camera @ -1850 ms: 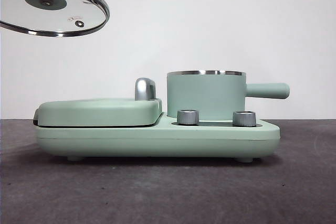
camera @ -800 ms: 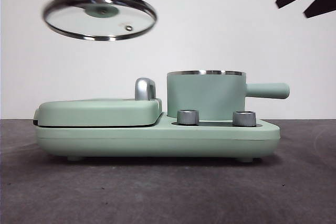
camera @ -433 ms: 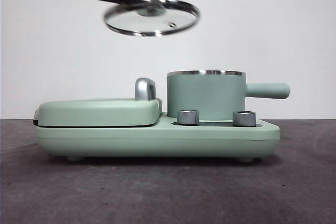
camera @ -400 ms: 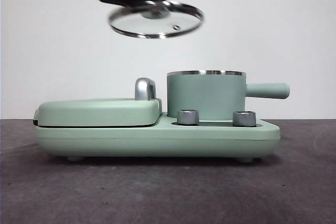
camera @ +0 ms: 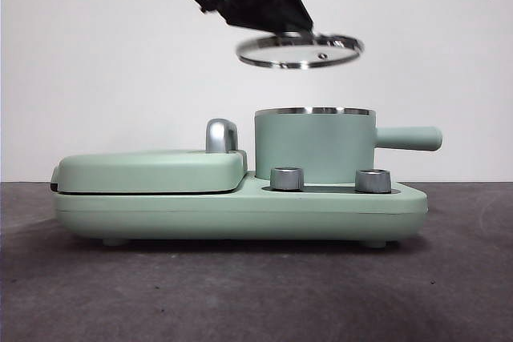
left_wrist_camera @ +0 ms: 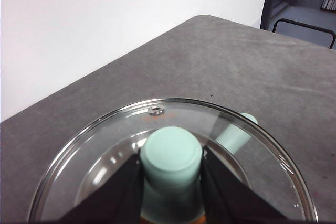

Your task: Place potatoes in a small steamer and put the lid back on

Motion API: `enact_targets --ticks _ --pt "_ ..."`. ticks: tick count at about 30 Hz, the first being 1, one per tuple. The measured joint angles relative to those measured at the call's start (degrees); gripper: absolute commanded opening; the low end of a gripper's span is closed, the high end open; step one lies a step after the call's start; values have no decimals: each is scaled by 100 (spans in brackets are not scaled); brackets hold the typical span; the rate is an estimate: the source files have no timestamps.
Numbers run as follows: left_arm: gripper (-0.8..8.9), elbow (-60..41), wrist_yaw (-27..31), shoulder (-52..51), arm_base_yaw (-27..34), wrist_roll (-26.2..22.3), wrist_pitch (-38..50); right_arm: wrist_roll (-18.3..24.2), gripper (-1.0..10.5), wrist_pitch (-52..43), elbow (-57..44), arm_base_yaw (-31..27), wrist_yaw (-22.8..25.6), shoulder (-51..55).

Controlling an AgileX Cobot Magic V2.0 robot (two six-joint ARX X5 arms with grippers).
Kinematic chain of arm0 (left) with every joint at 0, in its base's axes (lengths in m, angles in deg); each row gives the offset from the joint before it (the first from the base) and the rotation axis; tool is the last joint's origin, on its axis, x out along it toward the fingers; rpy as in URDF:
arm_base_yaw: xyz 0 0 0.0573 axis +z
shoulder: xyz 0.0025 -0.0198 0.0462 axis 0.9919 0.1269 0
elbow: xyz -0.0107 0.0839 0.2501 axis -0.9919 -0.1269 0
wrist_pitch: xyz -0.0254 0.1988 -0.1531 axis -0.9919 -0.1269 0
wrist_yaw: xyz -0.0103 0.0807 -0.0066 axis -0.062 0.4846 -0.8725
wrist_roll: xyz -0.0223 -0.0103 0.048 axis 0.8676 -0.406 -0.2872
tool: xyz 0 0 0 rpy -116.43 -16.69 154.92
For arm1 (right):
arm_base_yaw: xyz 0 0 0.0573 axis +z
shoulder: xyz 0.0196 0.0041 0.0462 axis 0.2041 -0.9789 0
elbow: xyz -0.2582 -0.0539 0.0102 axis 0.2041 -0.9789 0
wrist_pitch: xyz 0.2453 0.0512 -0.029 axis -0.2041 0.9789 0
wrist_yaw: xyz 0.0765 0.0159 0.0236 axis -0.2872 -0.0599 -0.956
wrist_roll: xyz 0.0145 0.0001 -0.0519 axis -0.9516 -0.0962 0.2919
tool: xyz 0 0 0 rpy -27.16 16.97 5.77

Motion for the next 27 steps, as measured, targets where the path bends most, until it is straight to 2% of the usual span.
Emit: enact_targets --ticks 12,27 --pt "12 46 0 715 -7 -35 826 256 334 225 0 0 0 0" --pt "12 46 4 1019 -4 -35 866 295 334 315 0 0 0 0"
